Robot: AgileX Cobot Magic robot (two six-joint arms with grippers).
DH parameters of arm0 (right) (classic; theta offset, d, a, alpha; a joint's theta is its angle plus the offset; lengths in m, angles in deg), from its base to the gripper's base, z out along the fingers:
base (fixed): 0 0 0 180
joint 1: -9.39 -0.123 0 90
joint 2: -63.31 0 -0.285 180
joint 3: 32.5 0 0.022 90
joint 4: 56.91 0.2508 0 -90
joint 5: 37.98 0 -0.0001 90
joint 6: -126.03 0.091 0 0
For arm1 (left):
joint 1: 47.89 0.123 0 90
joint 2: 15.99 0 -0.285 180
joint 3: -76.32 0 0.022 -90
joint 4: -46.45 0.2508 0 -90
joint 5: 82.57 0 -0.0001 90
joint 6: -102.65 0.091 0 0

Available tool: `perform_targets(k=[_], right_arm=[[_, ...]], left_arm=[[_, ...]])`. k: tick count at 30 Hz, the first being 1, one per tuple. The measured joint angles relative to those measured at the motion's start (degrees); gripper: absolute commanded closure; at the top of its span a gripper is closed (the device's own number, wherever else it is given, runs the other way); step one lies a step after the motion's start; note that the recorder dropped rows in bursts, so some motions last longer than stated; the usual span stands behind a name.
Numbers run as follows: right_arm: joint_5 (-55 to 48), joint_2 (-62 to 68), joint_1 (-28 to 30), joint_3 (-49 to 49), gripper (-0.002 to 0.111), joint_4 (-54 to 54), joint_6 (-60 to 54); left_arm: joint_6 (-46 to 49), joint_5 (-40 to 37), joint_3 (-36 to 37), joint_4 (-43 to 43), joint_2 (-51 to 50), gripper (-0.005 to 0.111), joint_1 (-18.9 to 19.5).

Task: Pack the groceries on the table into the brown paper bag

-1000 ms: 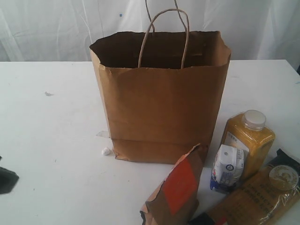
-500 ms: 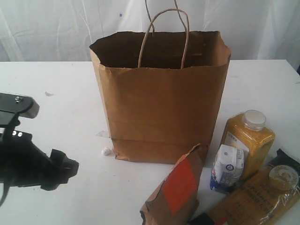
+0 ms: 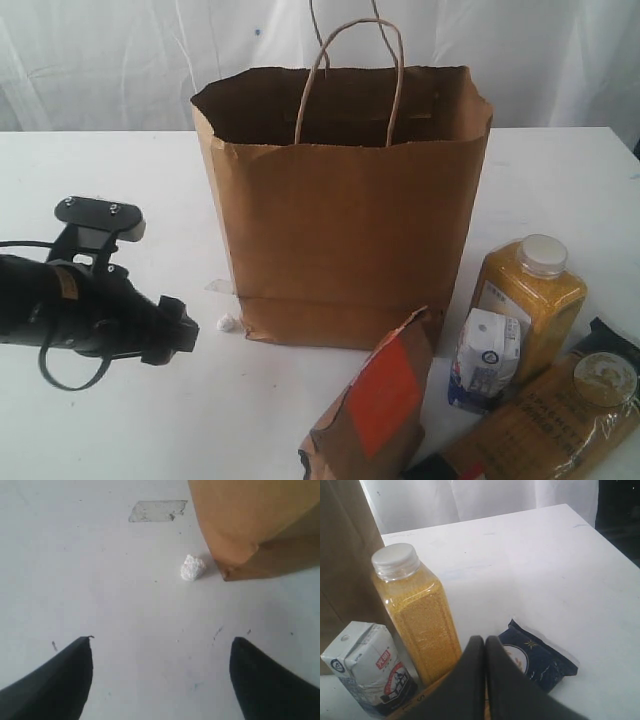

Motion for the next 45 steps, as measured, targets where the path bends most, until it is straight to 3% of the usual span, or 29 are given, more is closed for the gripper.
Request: perform_targets(k=[13,37,39,41,45], right_arm=[[0.0,0.0,0.0,0.0,0.108,0.0,0.0],[0.0,0.0,0.0,0.0,0.108,0.0,0.0],[0.0,0.0,0.0,0.0,0.108,0.0,0.0],[0.0,0.0,0.0,0.0,0.108,0.0,0.0],[0.0,0.0,0.0,0.0,0.108,0.0,0.0]], left_arm=[[1.8,2.2,-8.2,0.2,-13.2,0.030,0.0],[1.4,13.8,-8.6,0.6,-21.0,0.036,0.0],[1.4,14.3,-8.6,0.6,-21.1,0.042,-0.1],[1.4,14.4,-8.6,0.6,-21.1,0.068,-0.2],[1.4,12.7,-8.8,0.6,-21.1,0.095,-0.2]])
